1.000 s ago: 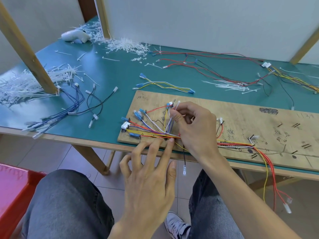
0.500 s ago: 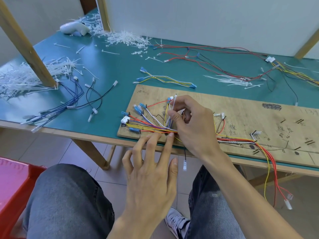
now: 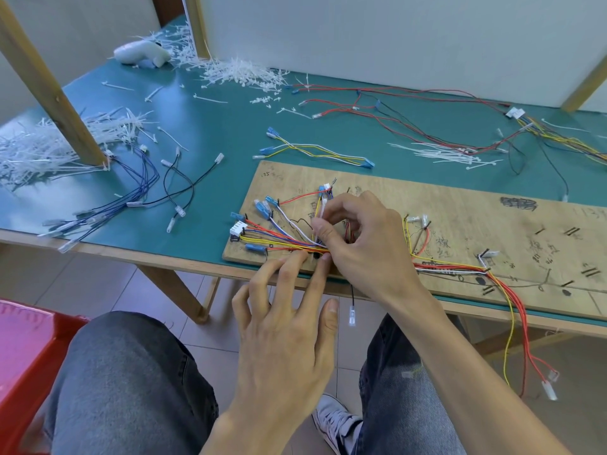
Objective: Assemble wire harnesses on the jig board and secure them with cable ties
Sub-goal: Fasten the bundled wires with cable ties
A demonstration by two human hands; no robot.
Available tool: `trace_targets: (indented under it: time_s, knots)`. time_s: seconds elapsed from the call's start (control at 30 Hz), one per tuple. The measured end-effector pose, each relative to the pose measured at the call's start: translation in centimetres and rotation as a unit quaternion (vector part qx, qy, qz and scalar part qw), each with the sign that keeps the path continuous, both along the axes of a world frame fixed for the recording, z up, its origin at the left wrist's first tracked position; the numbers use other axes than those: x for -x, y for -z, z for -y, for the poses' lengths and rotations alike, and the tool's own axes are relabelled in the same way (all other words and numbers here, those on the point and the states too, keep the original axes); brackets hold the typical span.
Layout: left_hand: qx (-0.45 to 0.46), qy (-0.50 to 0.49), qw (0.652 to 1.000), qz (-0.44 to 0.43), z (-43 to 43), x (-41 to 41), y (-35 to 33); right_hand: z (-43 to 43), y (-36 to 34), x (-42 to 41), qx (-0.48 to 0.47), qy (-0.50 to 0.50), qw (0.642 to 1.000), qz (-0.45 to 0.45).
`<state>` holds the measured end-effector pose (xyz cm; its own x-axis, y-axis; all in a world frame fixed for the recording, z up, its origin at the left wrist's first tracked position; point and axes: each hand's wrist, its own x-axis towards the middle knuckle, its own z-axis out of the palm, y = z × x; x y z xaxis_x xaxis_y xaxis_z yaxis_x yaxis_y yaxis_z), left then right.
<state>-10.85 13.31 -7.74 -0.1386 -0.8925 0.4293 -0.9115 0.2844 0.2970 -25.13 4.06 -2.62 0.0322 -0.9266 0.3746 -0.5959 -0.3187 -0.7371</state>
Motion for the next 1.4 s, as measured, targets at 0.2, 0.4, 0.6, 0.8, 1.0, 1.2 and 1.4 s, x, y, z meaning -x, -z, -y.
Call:
trace_targets:
  time_s: [0.2, 0.4, 0.6, 0.8, 1.0, 1.2, 1.4]
  knots:
    - [0.028, 0.048, 0.998, -0.032, 0.9, -1.7, -1.5, 0.2, -0.4, -0.2, 0.011, -0.014, 0.998, -0.059]
    - [0.044, 0.15, 0.987, -0.041, 3.2, -4.1, -3.3, 0.3, -0.3, 0.0, -0.003, -0.021, 0.999, -0.029]
    - [0.031, 0.25, 0.967, -0.034, 5.4, -6.0, -3.8, 0.3, -0.3, 0.2, -0.001, -0.02, 1.0, -0.005]
    - [0.045, 0.284, 0.957, -0.041, 6.8, -5.9, -4.9, 0.3, -0.3, 0.3, 0.006, -0.022, 1.0, 0.022]
    - [0.11, 0.296, 0.949, 0.017, 7.2, -4.8, -5.0, 0.5, -0.1, 0.5, 0.001, -0.021, 0.999, 0.026]
    - [0.087, 0.298, 0.951, -0.001, 7.3, -6.0, -4.0, 0.5, -0.1, 0.5, -0.002, -0.015, 1.0, 0.027]
    - [0.089, 0.263, 0.956, -0.093, 7.6, -4.8, -3.7, 0.4, -0.3, 0.5, -0.008, -0.023, 0.999, 0.038]
